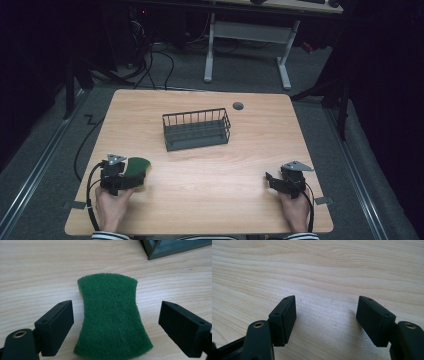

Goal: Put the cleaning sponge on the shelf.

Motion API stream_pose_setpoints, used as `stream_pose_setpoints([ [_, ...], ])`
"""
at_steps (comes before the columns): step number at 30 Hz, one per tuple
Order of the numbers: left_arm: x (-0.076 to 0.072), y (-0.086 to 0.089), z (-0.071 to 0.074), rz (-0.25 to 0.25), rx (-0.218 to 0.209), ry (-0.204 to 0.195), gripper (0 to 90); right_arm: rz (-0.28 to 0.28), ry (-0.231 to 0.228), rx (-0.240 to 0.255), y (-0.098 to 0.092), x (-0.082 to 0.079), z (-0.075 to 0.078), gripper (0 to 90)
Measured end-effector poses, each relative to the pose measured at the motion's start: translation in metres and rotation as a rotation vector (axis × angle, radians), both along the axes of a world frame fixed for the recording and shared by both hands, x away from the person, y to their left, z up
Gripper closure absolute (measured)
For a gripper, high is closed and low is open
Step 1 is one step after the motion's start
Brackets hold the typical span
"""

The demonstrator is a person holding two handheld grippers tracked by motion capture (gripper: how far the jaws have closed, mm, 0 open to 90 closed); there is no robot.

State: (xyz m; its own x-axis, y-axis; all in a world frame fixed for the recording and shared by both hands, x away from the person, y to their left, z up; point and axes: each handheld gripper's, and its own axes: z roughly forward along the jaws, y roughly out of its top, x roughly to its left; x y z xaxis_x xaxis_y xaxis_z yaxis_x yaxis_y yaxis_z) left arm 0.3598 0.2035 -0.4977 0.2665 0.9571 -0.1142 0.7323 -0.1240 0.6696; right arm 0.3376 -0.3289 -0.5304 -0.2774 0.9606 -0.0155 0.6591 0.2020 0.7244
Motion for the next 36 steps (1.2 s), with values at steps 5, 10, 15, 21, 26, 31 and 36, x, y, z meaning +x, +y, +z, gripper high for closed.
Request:
stream_pose_setpoints([
  [5, 0.009, -0.008, -0.005, -0.008, 0.038, 0.048, 11.1, 0.001, 0.0, -0.001, 0.0, 0.0, 0.0, 32.2],
  [10, 0.012, -0.012, -0.009, -0.008, 0.062, 0.075, 13.7, 0.004, 0.001, -0.001, 0.0, 0.0, 0.0, 31.3],
  [15, 0.015, -0.016, -0.015, 0.012, 0.095, 0.104, 17.4, 0.007, 0.001, 0.0, 0.0, 0.0, 0.0, 31.0],
  [21, 0.013, -0.014, -0.015, 0.024, 0.099, 0.096, 25.6, 0.007, 0.001, 0.0, 0.0, 0.0, 0.0, 31.0],
  [26, 0.012, -0.012, -0.016, 0.025, 0.083, 0.085, 27.4, 0.007, 0.001, 0.0, 0.0, 0.0, 0.0, 31.0],
  [31, 0.012, -0.012, -0.014, 0.02, 0.075, 0.098, 28.1, 0.007, 0.001, 0.0, 0.0, 0.0, 0.0, 30.8],
  [36, 0.012, -0.014, -0.012, 0.0, 0.073, 0.096, 28.4, 0.007, 0.002, 0.0, 0.0, 0.0, 0.0, 30.8],
])
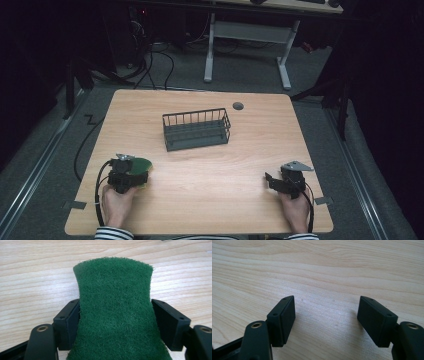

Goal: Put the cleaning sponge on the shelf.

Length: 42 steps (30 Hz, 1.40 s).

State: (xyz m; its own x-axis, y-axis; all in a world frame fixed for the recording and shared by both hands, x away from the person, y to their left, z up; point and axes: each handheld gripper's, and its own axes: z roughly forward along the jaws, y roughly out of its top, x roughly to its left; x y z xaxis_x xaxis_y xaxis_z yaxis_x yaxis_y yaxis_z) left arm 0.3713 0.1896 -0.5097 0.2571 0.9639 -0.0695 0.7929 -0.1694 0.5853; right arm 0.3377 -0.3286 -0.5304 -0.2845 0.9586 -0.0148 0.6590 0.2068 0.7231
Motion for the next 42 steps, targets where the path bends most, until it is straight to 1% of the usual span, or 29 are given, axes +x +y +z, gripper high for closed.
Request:
stream_pose_setpoints([
  [1, 0.0, 0.0, 0.001, -0.003, 0.002, -0.002, 28.5, 0.001, 0.0, 0.0, 0.0, 0.0, 0.0, 30.8],
  [3, -0.002, 0.0, 0.006, -0.013, -0.007, -0.018, 28.5, 0.0, 0.0, 0.0, 0.0, 0.0, 0.0, 30.7],
  [11, -0.004, -0.001, 0.015, -0.044, -0.04, -0.029, 28.5, 0.002, 0.0, -0.001, 0.0, 0.0, 0.0, 30.5],
  [13, -0.005, -0.004, 0.02, -0.062, -0.028, -0.033, 28.5, 0.002, 0.0, -0.001, 0.0, 0.0, 0.0, 30.5],
  [15, -0.005, -0.005, 0.021, -0.068, -0.025, -0.037, 28.4, 0.002, 0.001, -0.001, 0.0, 0.0, 0.0, 30.4],
  [16, -0.005, -0.006, 0.025, -0.08, -0.029, -0.044, 28.4, 0.003, 0.001, -0.001, 0.0, 0.0, 0.0, 30.4],
  [19, -0.004, -0.008, 0.029, -0.091, -0.039, -0.045, 28.4, 0.003, 0.0, -0.001, 0.0, 0.0, 0.0, 30.3],
  [24, -0.001, -0.011, 0.041, -0.123, -0.025, -0.055, 28.4, 0.003, 0.0, -0.002, 0.0, 0.0, 0.0, 30.3],
  [25, 0.0, -0.012, 0.045, -0.134, -0.024, -0.058, 28.4, 0.003, 0.001, -0.002, 0.0, 0.0, 0.0, 30.3],
  [26, 0.001, -0.012, 0.047, -0.137, -0.033, -0.057, 28.4, 0.003, 0.001, -0.001, 0.0, 0.0, 0.0, 30.4],
  [27, 0.001, -0.012, 0.047, -0.137, -0.033, -0.057, 28.4, 0.003, 0.001, -0.001, 0.0, 0.0, 0.0, 30.4],
  [29, 0.005, -0.015, 0.052, -0.161, -0.03, -0.047, 28.3, 0.003, 0.001, -0.001, 0.0, 0.0, 0.0, 30.3],
  [30, 0.005, -0.015, 0.052, -0.161, -0.03, -0.047, 28.4, 0.003, 0.001, -0.001, 0.0, 0.0, 0.0, 30.3],
  [32, 0.009, -0.019, 0.059, -0.182, -0.029, -0.042, 28.3, 0.003, 0.001, -0.001, 0.0, 0.0, 0.0, 30.3],
  [33, 0.009, -0.019, 0.059, -0.182, -0.029, -0.042, 28.3, 0.003, 0.001, -0.001, 0.0, 0.0, 0.0, 30.3],
  [36, 0.012, -0.024, 0.067, -0.201, -0.02, -0.054, 28.3, 0.003, 0.001, 0.0, 0.0, 0.0, 0.0, 30.3],
  [40, 0.014, -0.03, 0.078, -0.229, -0.038, -0.064, 28.3, 0.003, 0.001, -0.001, 0.0, 0.0, 0.0, 30.3],
  [42, 0.015, -0.032, 0.082, -0.242, -0.027, -0.067, 28.3, 0.003, 0.001, -0.001, 0.0, 0.0, 0.0, 30.2],
])
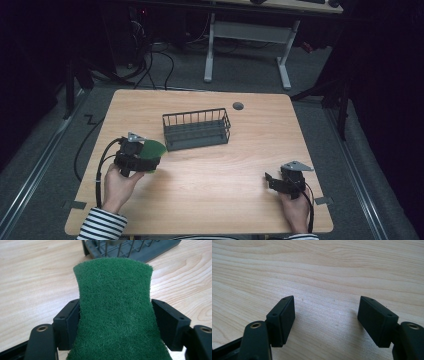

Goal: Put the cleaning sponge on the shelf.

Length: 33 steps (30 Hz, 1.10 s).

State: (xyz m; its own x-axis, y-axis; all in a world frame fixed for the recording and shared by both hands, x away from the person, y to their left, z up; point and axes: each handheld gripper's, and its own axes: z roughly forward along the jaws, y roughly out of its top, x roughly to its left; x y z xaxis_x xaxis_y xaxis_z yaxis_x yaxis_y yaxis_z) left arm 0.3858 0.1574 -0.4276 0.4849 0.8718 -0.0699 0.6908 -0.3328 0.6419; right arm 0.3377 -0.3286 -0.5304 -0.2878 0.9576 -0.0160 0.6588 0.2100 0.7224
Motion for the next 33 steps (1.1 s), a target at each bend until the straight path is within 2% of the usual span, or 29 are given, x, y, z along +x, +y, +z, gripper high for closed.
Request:
stream_pose_setpoints([
  [5, 0.004, -0.005, 0.011, -0.024, -0.018, 0.0, 28.3, 0.002, 0.0, 0.0, 0.0, 0.0, 0.0, 30.0],
  [7, 0.006, -0.007, 0.016, -0.041, -0.019, 0.011, 28.3, 0.002, 0.0, 0.0, 0.0, 0.0, 0.0, 29.9],
  [12, 0.015, -0.016, 0.028, -0.078, 0.015, 0.01, 28.3, 0.003, 0.001, -0.002, 0.0, 0.0, 0.0, 30.0],
  [18, 0.024, -0.026, 0.047, -0.121, 0.017, -0.008, 28.3, 0.003, 0.0, -0.002, 0.0, 0.0, 0.0, 29.9],
  [25, 0.044, -0.038, 0.065, -0.133, 0.028, -0.018, 28.4, 0.003, 0.0, -0.001, 0.0, 0.0, 0.0, 30.0],
  [33, 0.069, -0.055, 0.074, -0.13, 0.027, -0.019, 28.4, 0.002, 0.001, 0.0, 0.0, 0.0, 0.0, 29.9],
])
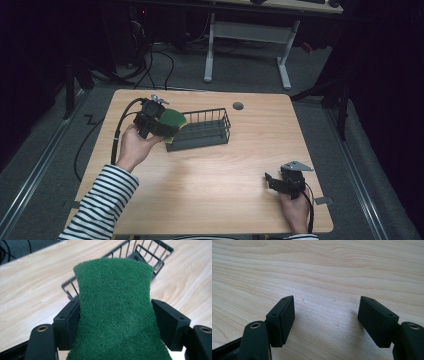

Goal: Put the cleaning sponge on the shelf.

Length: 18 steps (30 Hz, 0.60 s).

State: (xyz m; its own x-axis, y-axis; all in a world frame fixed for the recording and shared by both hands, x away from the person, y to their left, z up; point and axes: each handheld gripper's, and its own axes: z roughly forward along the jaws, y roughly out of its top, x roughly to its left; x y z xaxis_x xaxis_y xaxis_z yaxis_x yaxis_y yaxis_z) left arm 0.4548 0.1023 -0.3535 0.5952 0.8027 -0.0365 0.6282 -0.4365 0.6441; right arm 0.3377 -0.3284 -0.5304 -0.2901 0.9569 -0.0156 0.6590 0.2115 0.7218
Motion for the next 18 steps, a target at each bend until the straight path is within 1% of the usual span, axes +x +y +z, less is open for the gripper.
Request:
stream_pose_setpoints([
  [2, 0.006, -0.005, 0.002, 0.001, 0.004, 0.0, 28.4, 0.0, 0.0, 0.0, 0.0, 0.0, 0.0, 29.9],
  [3, 0.012, -0.008, 0.003, 0.007, 0.009, -0.002, 28.4, 0.003, -0.001, -0.001, 0.0, 0.0, 0.0, 29.8],
  [4, 0.012, -0.008, 0.003, 0.007, 0.009, -0.002, 28.4, 0.003, -0.001, -0.001, 0.0, 0.0, 0.0, 29.8],
  [6, 0.019, -0.012, 0.004, 0.012, 0.015, 0.004, 28.5, 0.006, -0.002, -0.001, 0.0, 0.0, 0.0, 29.8],
  [8, 0.026, -0.015, 0.003, 0.021, 0.021, 0.009, 28.5, 0.006, -0.001, -0.001, 0.0, 0.0, 0.0, 29.8],
  [10, 0.034, -0.018, 0.0, 0.032, 0.011, 0.022, 28.5, 0.01, -0.001, -0.002, 0.0, 0.0, 0.0, 29.7],
  [12, 0.041, -0.021, -0.003, 0.044, 0.025, 0.028, 28.5, 0.01, -0.001, -0.003, 0.0, 0.0, 0.0, 29.7],
  [15, 0.052, -0.024, -0.008, 0.055, -0.011, 0.056, 28.5, 0.009, -0.001, -0.003, 0.0, 0.0, 0.0, 29.7],
  [17, 0.06, -0.025, -0.011, 0.072, -0.036, 0.077, 28.5, 0.009, -0.001, -0.002, 0.0, 0.0, 0.0, 29.7],
  [18, 0.063, -0.025, -0.013, 0.086, -0.05, 0.081, 28.5, 0.009, 0.0, -0.002, 0.0, 0.0, 0.0, 29.7],
])
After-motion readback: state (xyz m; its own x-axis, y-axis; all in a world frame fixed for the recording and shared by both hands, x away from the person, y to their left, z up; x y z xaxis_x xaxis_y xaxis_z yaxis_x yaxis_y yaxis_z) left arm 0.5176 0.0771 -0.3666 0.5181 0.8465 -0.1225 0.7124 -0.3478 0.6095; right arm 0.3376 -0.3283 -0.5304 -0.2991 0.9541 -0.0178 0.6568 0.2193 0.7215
